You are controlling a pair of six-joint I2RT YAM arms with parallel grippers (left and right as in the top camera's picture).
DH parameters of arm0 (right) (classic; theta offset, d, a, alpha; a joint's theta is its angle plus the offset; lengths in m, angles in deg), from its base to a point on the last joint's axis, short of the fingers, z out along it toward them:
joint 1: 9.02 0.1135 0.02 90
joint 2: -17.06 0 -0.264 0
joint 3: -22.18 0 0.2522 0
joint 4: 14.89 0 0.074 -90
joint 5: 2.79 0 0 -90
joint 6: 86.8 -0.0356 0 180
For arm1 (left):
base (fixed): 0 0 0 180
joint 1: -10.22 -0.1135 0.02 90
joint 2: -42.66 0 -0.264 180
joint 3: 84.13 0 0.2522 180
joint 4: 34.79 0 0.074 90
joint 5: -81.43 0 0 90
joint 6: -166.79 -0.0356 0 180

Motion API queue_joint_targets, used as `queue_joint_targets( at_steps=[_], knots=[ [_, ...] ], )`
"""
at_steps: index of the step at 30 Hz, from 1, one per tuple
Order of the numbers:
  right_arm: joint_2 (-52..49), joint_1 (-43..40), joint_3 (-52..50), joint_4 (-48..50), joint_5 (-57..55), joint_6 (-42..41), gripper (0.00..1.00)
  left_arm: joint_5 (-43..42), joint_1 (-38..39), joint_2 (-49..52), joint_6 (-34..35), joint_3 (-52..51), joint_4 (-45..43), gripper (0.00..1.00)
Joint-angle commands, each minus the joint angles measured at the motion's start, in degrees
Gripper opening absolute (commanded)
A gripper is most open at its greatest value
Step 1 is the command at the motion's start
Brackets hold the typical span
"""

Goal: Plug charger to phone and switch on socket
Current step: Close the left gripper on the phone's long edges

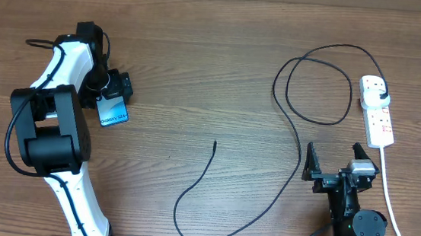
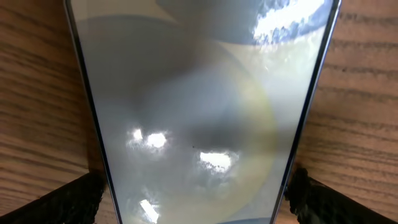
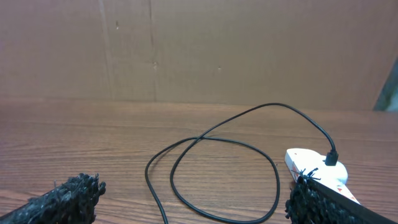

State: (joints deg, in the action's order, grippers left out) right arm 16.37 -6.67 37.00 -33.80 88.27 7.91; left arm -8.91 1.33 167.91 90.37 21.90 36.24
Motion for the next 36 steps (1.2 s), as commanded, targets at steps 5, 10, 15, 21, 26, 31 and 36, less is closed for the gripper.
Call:
queue_joint_targets(
  at_steps=[5, 10, 15, 21, 26, 31, 36],
  knots=[
    [0.5, 0.3, -0.6, 0.3, -0.1, -0.2, 1.00, -1.2, -0.1, 0.3, 0.8, -1.4, -1.9, 1.00],
    [0.5, 0.3, -0.6, 0.3, -0.1, -0.2, 1.00, -1.2, -0.1, 0.3, 0.8, -1.4, -1.8, 1.00],
    [0.6, 0.3, -0.6, 0.3, -0.1, -0.2, 1.00, -1.2, -0.1, 0.3, 0.8, -1.4, -1.5, 1.00],
    [0.5, 0.3, -0.6, 0.3, -0.1, -0.2, 1.00, -1.2, -0.1, 0.3, 0.8, -1.4, -0.5, 1.00],
    [0.5, 0.3, -0.6, 0.3, -0.1, -0.2, 1.00, -1.2, -0.1, 0.3, 0.8, -1.4, -0.3, 1.00],
    [0.6, 0.3, -0.6, 0.3, -0.1, -0.2, 1.00, -1.2, -0.1, 0.3, 0.8, -1.4, -0.3, 1.00],
    [0.5, 0.3, -0.6, 0.3, -0.1, -0.2, 1.00, -1.2, -0.1, 0.3, 0.8, -1.4, -0.3, 1.00]
  ],
)
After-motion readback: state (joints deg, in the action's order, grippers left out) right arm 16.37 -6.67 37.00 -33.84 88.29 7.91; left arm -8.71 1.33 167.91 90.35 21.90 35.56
